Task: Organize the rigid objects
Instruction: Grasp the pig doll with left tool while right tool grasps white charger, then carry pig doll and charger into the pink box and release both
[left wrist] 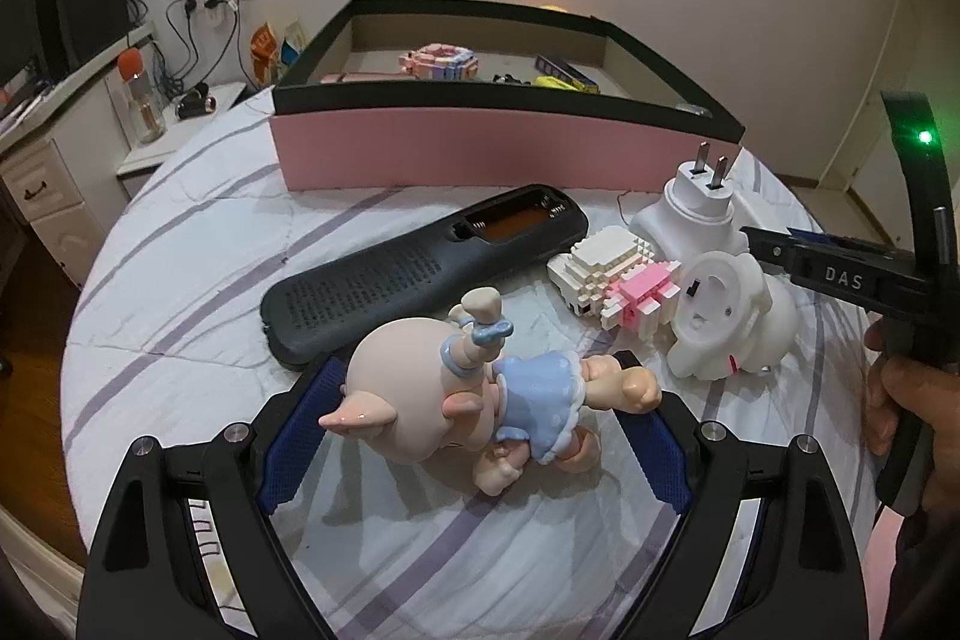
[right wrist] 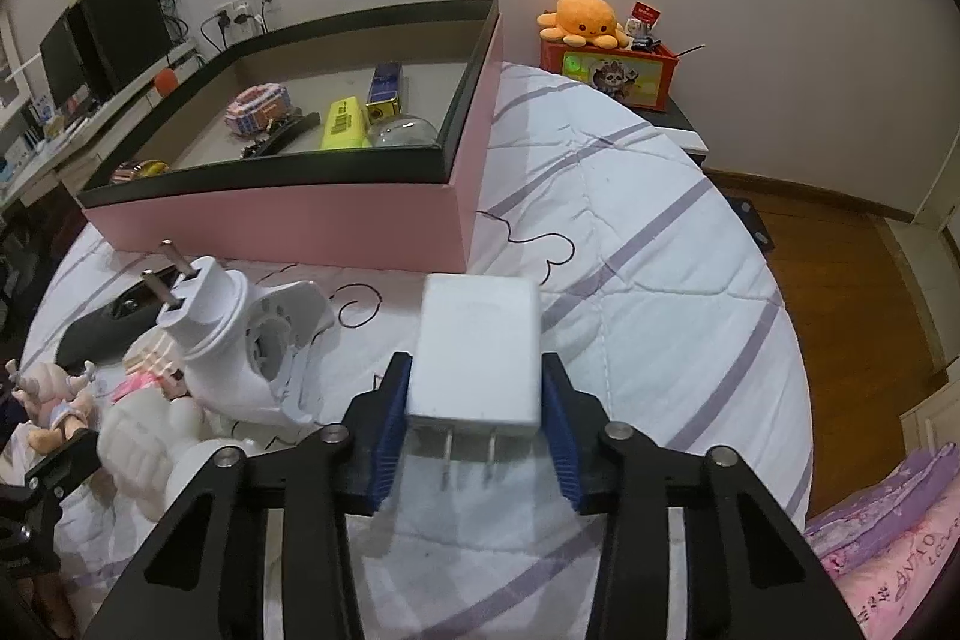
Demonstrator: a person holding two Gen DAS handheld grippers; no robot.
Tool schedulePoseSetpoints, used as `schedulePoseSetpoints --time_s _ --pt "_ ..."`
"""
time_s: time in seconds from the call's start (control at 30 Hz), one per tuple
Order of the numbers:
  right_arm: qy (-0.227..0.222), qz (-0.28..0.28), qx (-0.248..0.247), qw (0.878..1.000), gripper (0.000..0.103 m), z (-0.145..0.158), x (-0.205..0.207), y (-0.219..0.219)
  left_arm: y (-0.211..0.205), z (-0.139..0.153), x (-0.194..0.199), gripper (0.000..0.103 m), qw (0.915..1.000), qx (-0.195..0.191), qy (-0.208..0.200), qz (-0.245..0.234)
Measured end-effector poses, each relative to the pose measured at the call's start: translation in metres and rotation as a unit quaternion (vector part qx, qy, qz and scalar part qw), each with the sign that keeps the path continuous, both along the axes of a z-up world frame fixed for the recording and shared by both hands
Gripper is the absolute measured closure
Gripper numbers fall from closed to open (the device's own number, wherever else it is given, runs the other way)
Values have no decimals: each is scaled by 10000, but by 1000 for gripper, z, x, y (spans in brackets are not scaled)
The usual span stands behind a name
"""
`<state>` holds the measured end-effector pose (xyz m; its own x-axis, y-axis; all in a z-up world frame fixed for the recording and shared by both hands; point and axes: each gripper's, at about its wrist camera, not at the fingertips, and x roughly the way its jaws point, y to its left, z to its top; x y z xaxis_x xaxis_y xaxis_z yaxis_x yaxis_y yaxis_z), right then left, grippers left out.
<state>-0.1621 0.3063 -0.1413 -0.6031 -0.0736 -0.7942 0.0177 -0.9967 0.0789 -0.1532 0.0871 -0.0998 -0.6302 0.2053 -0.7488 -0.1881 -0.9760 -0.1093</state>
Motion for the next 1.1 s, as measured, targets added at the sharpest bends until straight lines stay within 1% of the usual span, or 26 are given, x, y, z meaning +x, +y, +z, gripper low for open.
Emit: schedulePoseSetpoints --time_s 0.27,0.37,0.57,0.63,0.7,0.8,0.9,1.0,1.1 --pt "31 109 -365 9993 62 13 14 5 -7 12 6 13 9999 51 104 30" --pt "116 168 -440 9988 62 24 17 3 -8 21 7 13 9998 72 176 17" --pt "392 435 -618 9964 62 58 12 -5 -7 48 -2 13 9992 50 395 -57" --pt "478 548 -614 9955 62 69 3 -10 -9 58 -10 13 9989 85 450 -62" --pt "533 650 -647 9944 62 78 -7 -16 -11 68 -20 13 9984 24 568 -57" --pt "582 845 -684 9924 62 91 -28 -24 -16 83 -43 13 9979 13 641 -70" --pt "589 992 -637 9913 62 100 -61 -33 -18 95 -72 13 9975 20 700 -95" --pt "524 1028 -556 9918 62 102 -96 -39 -19 101 -101 13 9975 46 700 -108" --pt "379 1043 -543 9923 62 96 -129 -42 -18 101 -132 13 9978 39 656 -92"
